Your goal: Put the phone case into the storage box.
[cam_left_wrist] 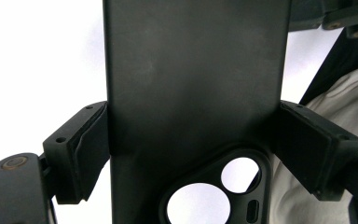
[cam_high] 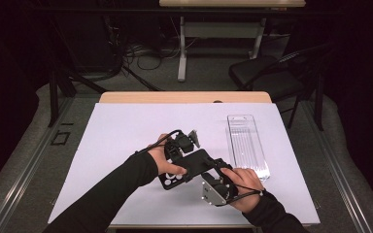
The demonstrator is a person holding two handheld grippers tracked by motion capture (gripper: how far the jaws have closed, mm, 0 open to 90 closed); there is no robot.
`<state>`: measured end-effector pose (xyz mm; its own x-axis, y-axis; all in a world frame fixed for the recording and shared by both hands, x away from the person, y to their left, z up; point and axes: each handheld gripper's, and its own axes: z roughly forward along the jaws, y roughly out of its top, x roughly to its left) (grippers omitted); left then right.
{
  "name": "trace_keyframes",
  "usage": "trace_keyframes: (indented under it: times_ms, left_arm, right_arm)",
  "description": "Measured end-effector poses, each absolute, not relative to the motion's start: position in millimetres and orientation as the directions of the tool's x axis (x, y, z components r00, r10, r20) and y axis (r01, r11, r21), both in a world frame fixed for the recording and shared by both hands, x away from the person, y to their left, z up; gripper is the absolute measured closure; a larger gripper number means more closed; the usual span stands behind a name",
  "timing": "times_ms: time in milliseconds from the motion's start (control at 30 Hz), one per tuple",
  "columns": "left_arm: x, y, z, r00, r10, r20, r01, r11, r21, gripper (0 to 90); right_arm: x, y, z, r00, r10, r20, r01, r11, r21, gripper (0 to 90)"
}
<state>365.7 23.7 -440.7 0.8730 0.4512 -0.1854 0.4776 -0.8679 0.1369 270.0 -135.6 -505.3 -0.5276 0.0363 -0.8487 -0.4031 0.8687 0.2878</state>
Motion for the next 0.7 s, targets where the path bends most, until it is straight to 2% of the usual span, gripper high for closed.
trace_keyframes:
  times_ms: [267,467,700]
  left_arm:
    - [363.9,18.5,-442.9,0.875,0.446,-0.189,0.473,-0.872,0.13,15.3]
    - [363.0,15.8,-444.3,0.876,0.44,-0.198,0.468,-0.874,0.13,15.3]
    - [361.1,13.1,-445.0,0.878,0.43,-0.209,0.46,-0.879,0.124,15.3]
  right_arm:
    - [269.8,-136.1,-509.0,-0.535,0.044,-0.843,-0.393,0.871,0.294,42.5]
    - [268.3,-134.4,-511.1,-0.502,0.011,-0.865,-0.425,0.867,0.258,42.5]
    - [265.4,-132.5,-513.3,-0.477,-0.015,-0.879,-0.442,0.868,0.225,48.0]
